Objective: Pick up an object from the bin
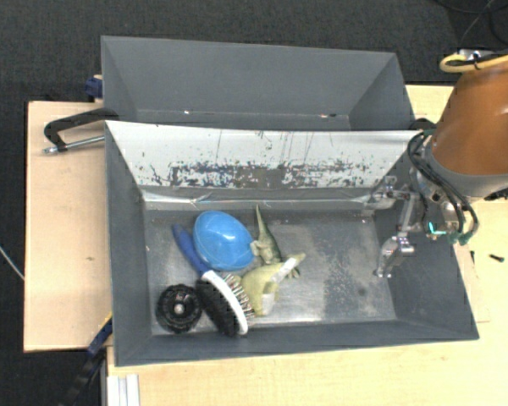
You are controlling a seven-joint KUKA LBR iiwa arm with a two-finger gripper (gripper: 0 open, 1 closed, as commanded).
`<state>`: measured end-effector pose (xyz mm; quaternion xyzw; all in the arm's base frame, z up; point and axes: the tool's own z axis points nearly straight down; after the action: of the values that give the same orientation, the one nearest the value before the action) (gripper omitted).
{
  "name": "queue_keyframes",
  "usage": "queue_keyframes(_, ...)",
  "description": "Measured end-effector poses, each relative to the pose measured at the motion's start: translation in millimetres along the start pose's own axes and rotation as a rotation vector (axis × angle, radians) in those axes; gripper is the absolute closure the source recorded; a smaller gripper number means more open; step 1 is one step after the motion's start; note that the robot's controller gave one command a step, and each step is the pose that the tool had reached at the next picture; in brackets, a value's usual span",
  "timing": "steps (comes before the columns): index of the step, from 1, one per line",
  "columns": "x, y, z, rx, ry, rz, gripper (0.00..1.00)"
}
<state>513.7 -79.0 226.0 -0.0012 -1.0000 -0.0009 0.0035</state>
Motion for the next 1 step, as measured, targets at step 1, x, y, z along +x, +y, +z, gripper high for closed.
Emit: queue_keyframes(1,-51.5,40.9,154.9,0.001,-0.013,-0.199,0.00)
